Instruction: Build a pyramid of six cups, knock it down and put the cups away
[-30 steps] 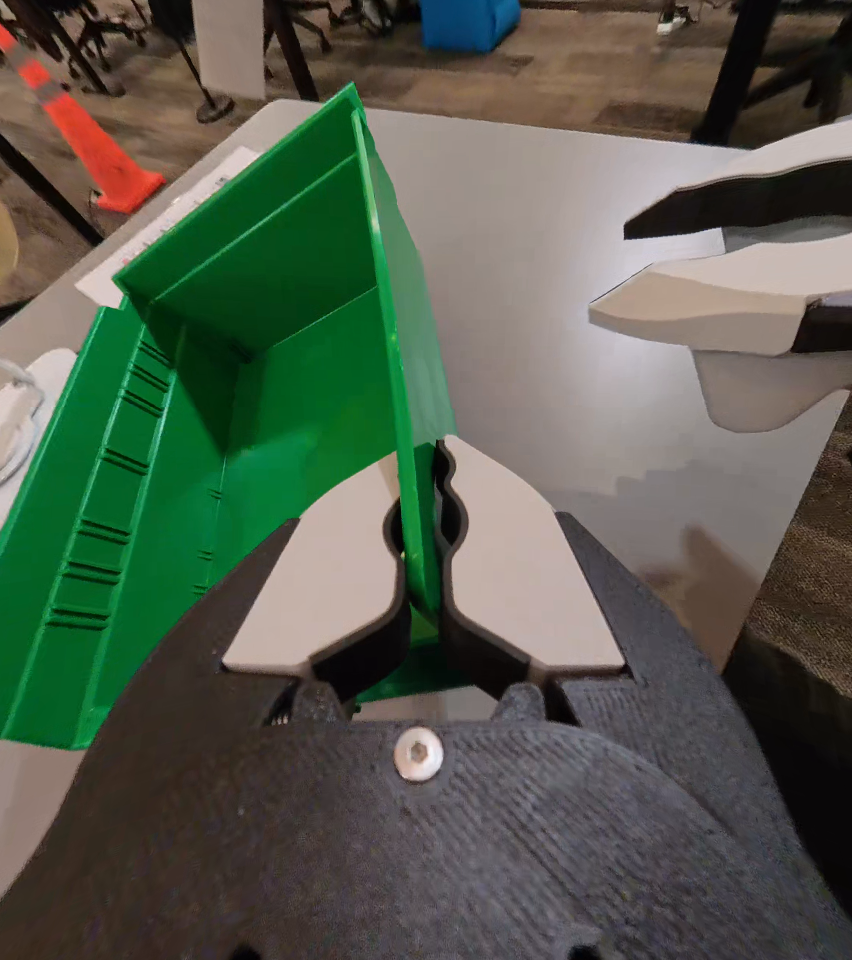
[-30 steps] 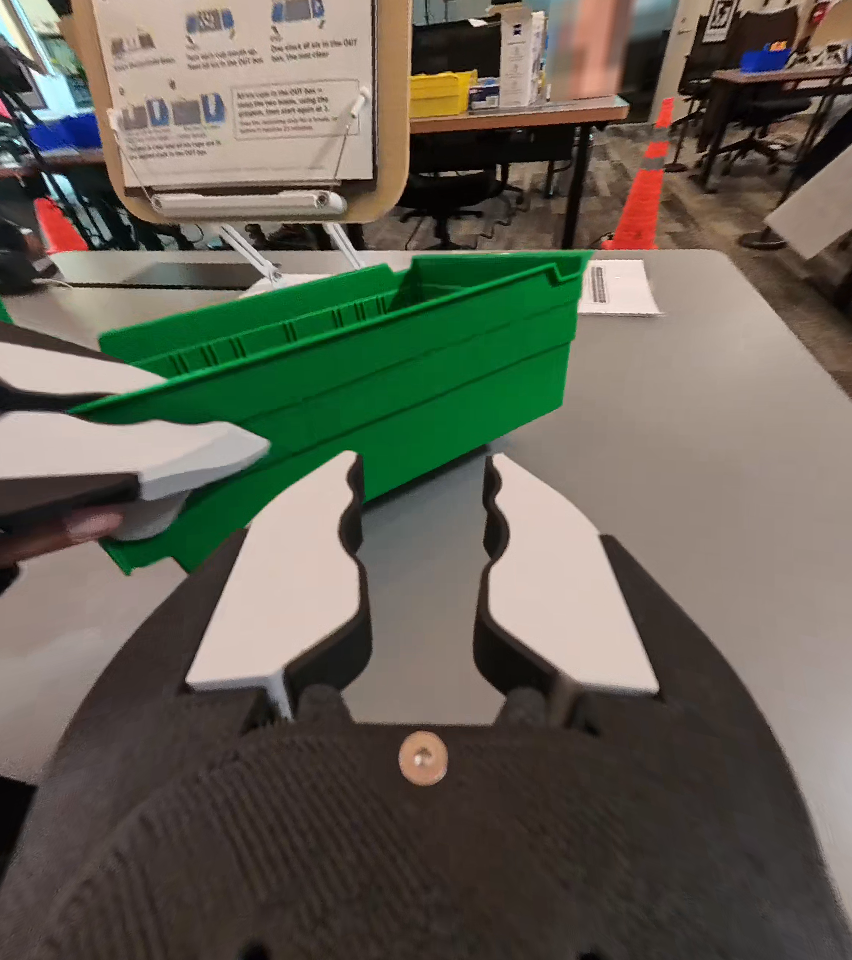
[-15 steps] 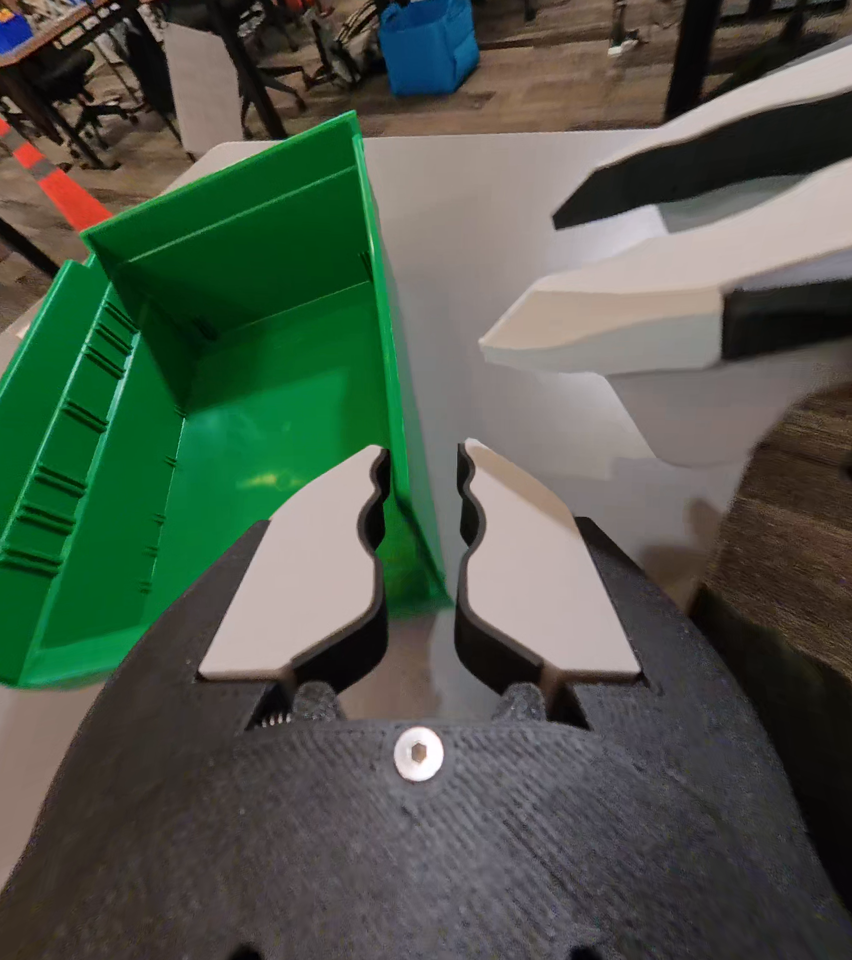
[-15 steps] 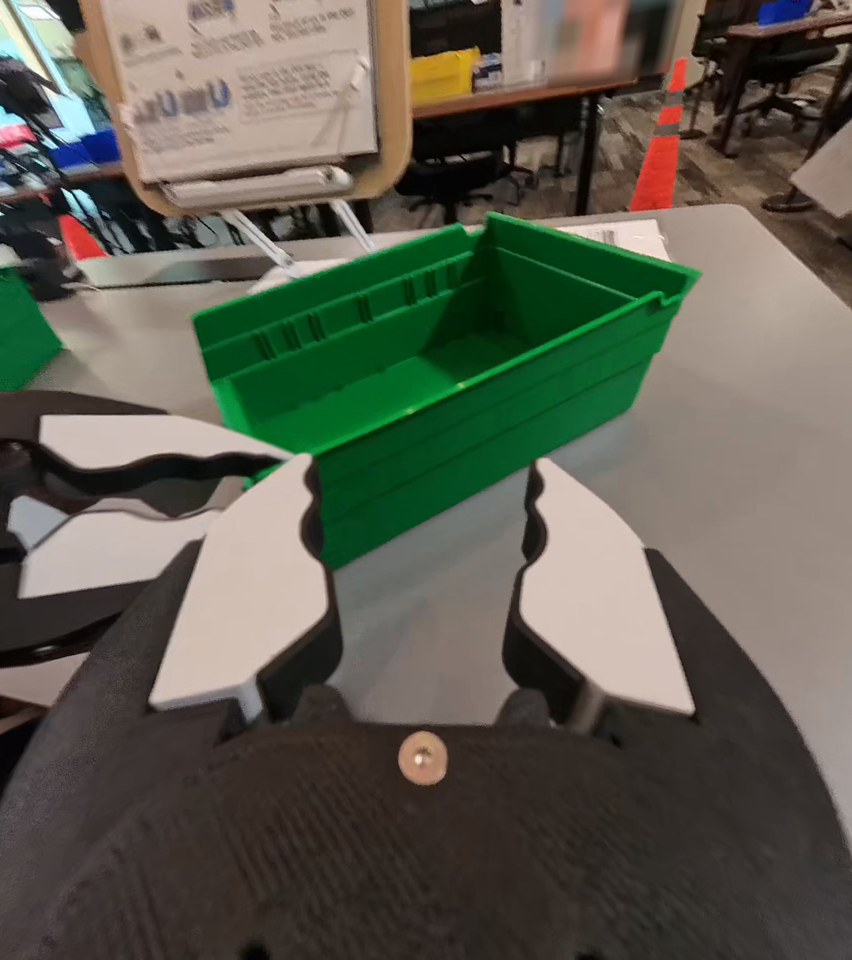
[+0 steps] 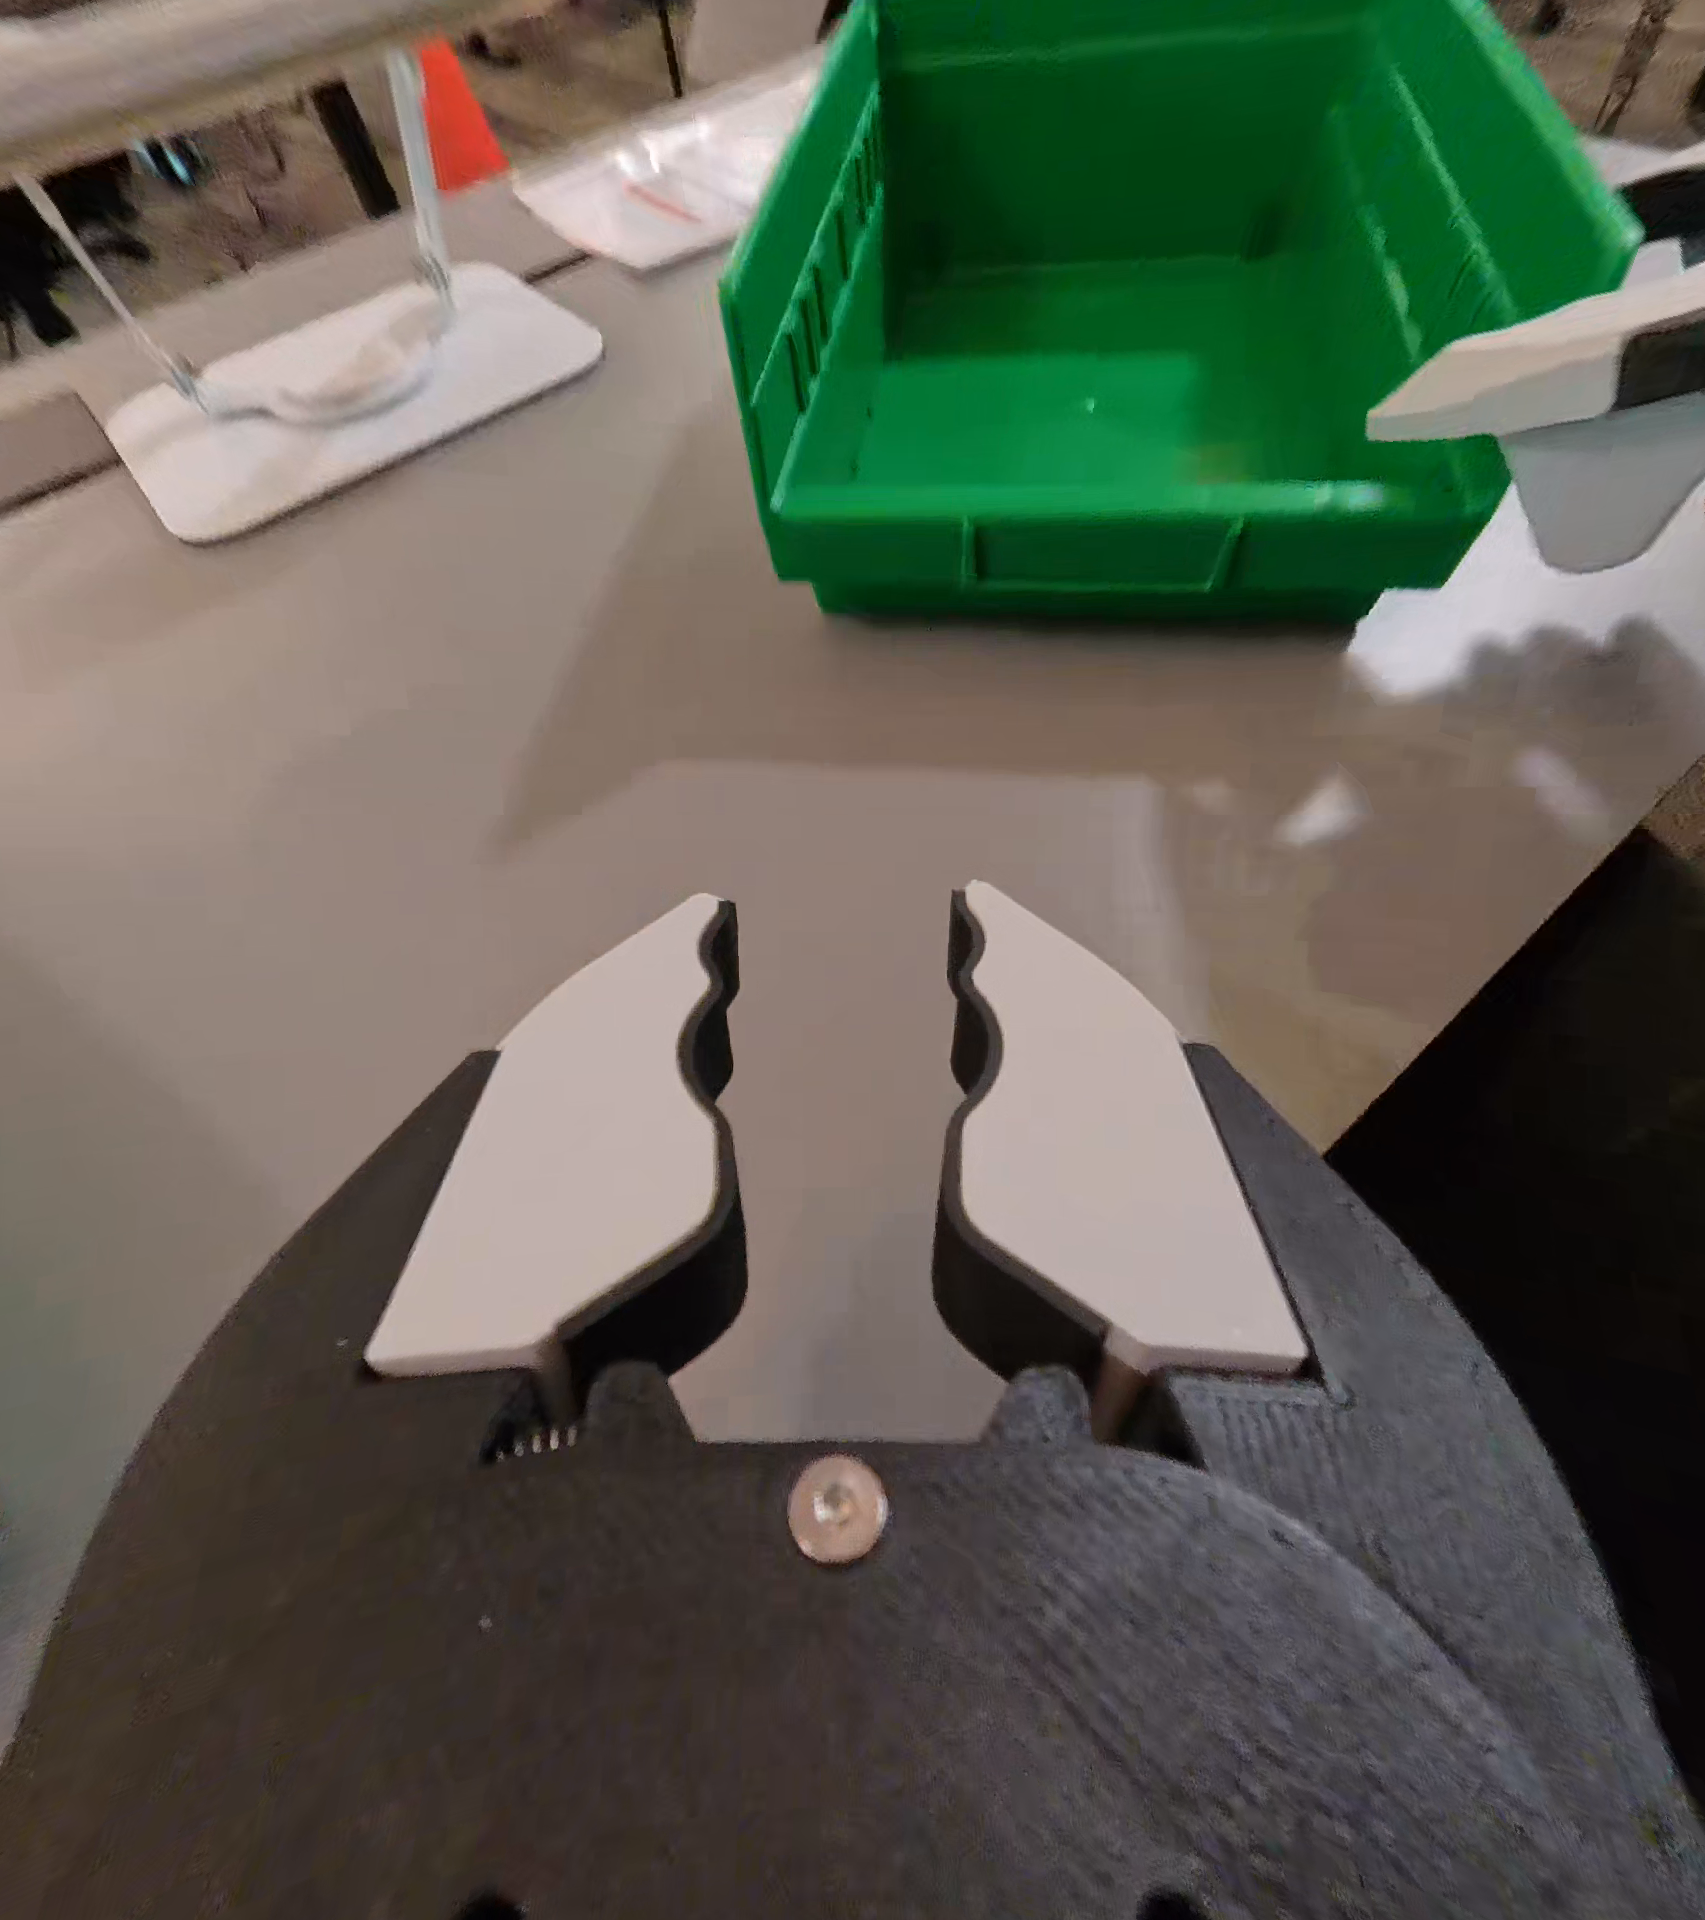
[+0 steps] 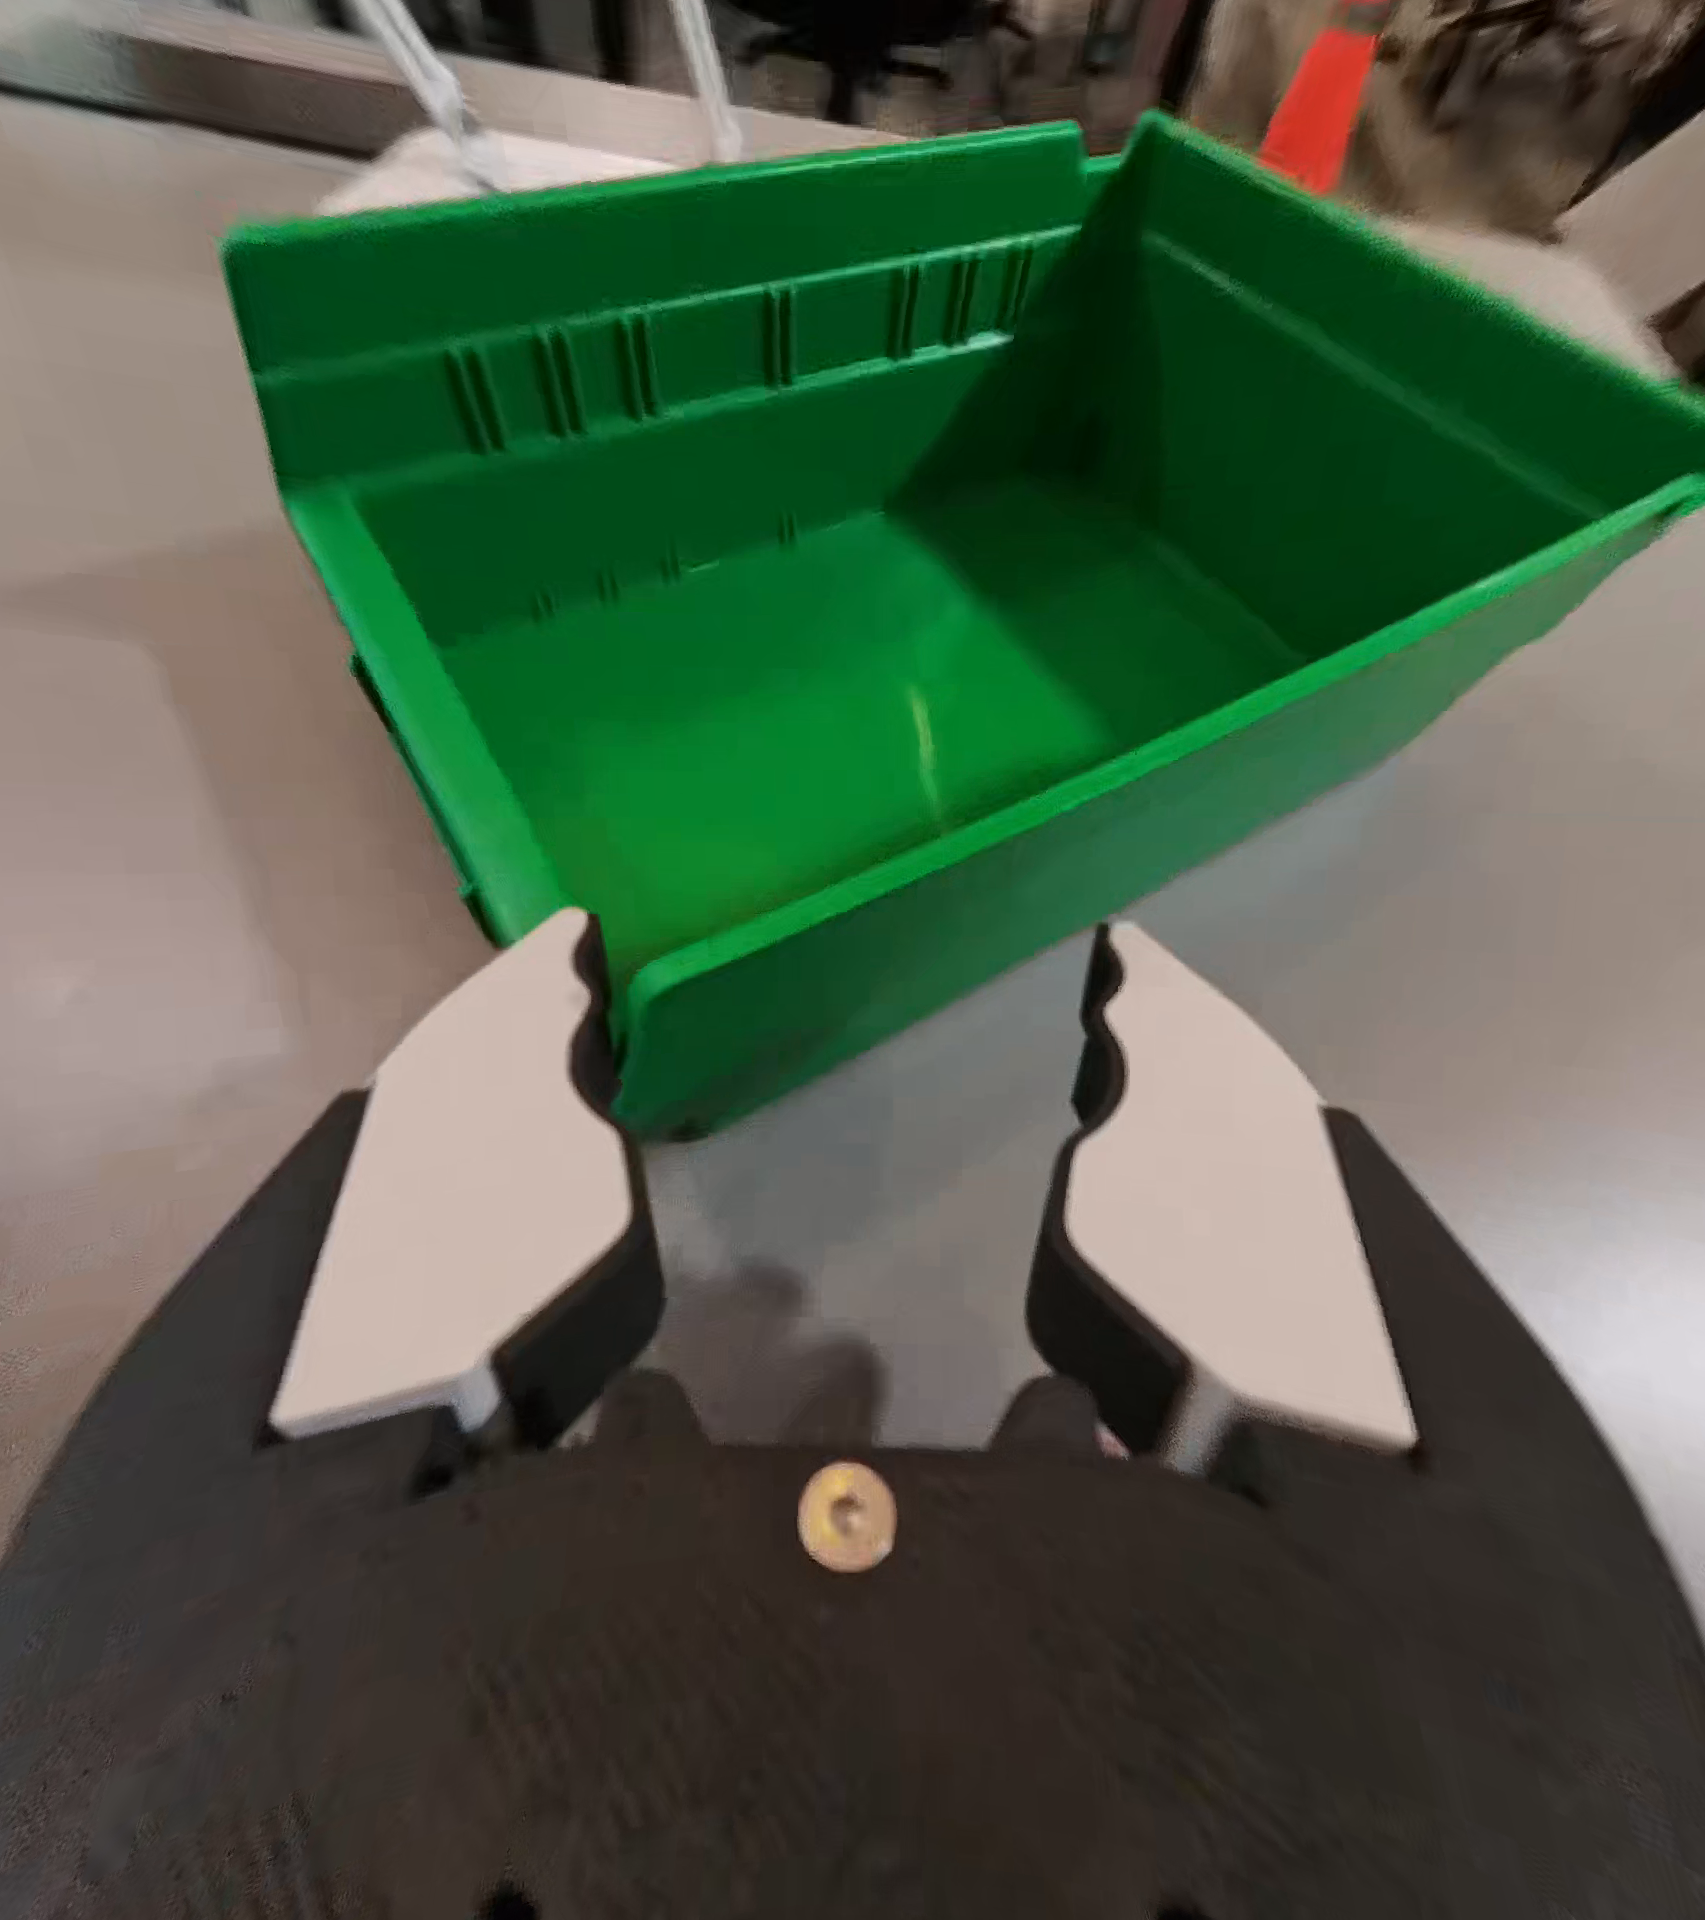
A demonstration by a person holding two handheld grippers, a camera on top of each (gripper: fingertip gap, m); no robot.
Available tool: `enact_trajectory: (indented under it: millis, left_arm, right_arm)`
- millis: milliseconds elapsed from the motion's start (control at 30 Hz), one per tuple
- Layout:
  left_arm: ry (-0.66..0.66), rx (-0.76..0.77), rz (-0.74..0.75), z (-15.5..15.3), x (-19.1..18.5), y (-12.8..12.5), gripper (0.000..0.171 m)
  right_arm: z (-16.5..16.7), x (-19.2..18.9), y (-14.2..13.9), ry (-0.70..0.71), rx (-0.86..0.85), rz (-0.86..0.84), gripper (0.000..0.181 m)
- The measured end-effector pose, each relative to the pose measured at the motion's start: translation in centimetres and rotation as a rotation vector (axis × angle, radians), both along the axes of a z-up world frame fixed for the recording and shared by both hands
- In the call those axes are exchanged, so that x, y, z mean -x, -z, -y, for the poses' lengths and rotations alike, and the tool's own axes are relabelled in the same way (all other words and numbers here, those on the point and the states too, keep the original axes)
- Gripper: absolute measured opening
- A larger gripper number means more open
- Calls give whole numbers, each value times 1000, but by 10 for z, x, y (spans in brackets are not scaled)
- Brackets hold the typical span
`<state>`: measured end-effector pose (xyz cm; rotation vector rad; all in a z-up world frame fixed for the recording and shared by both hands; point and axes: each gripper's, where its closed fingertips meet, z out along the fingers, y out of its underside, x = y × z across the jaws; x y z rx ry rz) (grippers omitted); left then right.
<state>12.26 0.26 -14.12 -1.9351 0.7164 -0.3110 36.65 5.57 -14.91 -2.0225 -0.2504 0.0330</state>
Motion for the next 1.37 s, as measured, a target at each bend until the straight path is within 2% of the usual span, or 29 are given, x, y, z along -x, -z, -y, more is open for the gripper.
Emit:
enact_trajectory:
  millis: [33, 100, 133, 267, 333, 500, 667, 867, 967, 1000, 1067, 1133, 1267, 1367]
  left_arm:
    - [-9, 14, 6, -2, 3, 3, 39]
    - [-19, 20, 51, -6, 2, 6, 35]
    - [-18, 40, 71, -7, 0, 9, 35]
    - [16, 98, 87, -4, -9, 21, 35]
    - [18, 85, 73, -6, -10, 22, 35]
    - [15, 40, 42, -8, -8, 19, 33]
    - [-43, 24, 50, -20, 9, 14, 35]
    - [-255, -47, 85, -46, 56, -4, 55]
    - [-380, -120, 114, -53, 85, -20, 58]
    - [-415, -158, 125, -54, 93, -28, 58]
    - [-493, -230, 129, -53, 113, -42, 58]
    - [-566, -290, 137, -49, 130, -54, 63]
    - [-706, -297, 110, -47, 168, -54, 73]
    - [-777, -243, 105, -53, 195, -45, 67]
  right_arm:
    - [-1, -3, 2, -28, 21, -54, 88]
    - [-3, -19, 4, -21, 49, -181, 45]
    - [-6, -34, 4, 12, 51, -223, 36]
    - [-15, -111, 3, 164, 28, -183, 10]
    - [-17, -145, 1, 233, 13, -160, 4]
    - [-16, -192, 0, 244, -6, -233, 4]
    - [-15, -229, 0, 273, -30, -190, 5]
    - [-15, -252, 0, 316, -78, -189, 3]
    - [-14, -254, -1, 340, -78, -191, 4]
    - [-13, -255, -2, 347, -83, -202, 11]
    - [-10, -256, -13, 347, -119, -242, 35]
    - [-4, -260, -33, 361, -199, -296, 45]
    - [18, -270, -87, 405, -446, -354, 50]
    - [34, -274, -104, 431, -522, -350, 49]
